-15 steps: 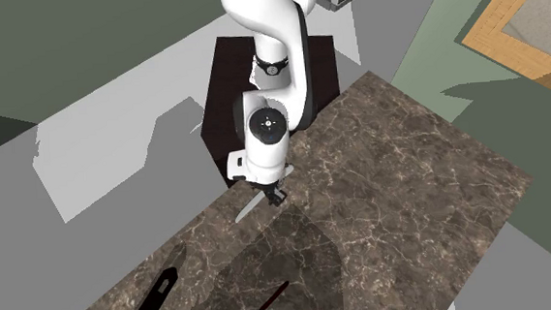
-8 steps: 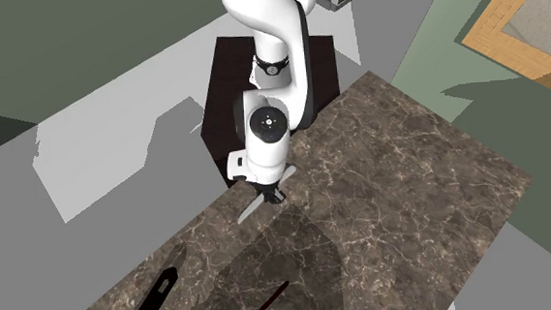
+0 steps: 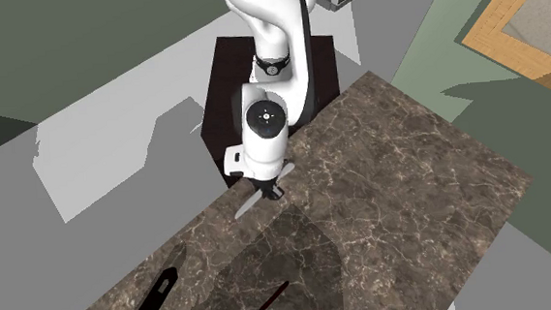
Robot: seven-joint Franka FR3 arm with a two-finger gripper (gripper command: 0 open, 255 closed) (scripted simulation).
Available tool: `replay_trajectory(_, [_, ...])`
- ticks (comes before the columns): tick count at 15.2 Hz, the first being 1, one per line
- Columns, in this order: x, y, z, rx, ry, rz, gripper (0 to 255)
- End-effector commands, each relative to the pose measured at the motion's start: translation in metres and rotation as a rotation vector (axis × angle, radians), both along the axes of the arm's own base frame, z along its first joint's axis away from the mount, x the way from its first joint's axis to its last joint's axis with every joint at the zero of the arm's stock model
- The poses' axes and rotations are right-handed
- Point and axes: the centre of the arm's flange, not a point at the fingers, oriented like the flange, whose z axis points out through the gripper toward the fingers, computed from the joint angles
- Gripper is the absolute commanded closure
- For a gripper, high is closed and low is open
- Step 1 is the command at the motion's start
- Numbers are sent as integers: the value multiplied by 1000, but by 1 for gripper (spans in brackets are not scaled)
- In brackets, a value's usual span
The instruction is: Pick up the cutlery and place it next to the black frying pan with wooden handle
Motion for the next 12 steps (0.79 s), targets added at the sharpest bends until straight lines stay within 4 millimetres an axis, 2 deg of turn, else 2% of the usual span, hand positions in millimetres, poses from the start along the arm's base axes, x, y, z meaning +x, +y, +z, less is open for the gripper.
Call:
replay_trajectory(1, [-1, 1, 12, 0, 1, 0, 255])
replay_trajectory(12, [-1, 1, 70, 0, 1, 0, 255])
